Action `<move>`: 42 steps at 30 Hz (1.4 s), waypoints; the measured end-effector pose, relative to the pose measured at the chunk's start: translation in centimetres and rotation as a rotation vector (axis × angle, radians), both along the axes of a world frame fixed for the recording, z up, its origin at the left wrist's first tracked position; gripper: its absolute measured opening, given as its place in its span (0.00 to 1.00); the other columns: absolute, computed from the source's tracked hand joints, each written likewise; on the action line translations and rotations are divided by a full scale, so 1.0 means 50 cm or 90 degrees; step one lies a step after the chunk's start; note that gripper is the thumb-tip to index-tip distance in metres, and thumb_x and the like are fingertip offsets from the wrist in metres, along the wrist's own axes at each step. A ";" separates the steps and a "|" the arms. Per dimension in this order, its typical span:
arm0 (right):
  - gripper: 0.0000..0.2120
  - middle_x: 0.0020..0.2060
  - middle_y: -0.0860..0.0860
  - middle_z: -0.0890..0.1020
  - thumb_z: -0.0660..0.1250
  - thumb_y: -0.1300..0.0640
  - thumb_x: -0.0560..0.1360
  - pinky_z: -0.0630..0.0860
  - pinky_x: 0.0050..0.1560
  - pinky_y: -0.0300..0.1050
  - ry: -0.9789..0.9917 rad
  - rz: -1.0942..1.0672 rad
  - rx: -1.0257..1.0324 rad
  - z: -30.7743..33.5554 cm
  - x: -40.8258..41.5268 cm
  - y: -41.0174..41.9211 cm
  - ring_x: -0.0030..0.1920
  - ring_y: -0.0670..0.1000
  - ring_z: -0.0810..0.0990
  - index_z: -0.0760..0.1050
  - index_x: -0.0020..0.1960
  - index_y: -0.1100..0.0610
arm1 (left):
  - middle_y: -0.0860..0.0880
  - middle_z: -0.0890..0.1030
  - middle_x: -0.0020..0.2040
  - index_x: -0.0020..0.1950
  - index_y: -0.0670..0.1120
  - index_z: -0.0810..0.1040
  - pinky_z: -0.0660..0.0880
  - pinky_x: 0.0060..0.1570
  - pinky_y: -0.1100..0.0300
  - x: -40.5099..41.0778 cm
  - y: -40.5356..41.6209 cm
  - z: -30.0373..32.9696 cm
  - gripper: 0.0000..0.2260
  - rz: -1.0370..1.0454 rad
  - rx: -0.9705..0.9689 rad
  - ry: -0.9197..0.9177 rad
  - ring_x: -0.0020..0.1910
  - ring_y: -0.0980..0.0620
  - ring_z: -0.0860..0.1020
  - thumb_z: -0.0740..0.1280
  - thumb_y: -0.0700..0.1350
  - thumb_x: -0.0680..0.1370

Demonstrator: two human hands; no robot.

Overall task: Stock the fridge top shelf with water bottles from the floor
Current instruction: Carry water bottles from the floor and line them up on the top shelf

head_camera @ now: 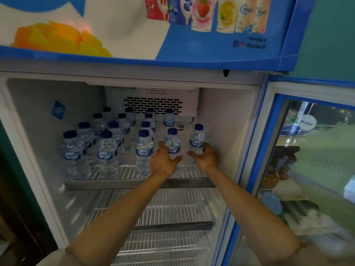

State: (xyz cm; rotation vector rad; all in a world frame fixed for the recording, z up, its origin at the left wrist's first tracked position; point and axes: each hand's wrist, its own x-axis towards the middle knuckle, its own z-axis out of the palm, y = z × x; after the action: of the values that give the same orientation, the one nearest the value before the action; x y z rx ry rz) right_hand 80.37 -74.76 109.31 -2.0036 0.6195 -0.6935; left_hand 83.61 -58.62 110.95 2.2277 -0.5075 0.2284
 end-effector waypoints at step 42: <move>0.46 0.69 0.55 0.73 0.81 0.45 0.64 0.73 0.66 0.51 0.097 0.162 -0.161 0.138 0.212 0.080 0.68 0.58 0.73 0.64 0.74 0.57 | 0.50 0.83 0.57 0.60 0.46 0.80 0.78 0.56 0.58 0.025 0.145 -0.098 0.30 -0.219 0.097 -0.167 0.54 0.55 0.80 0.66 0.68 0.71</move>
State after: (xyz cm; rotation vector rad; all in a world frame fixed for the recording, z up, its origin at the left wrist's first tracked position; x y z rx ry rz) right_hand 90.96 -70.75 116.20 -2.3358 0.3680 -0.4864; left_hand 84.84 -51.38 106.04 2.2232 -1.0688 0.3103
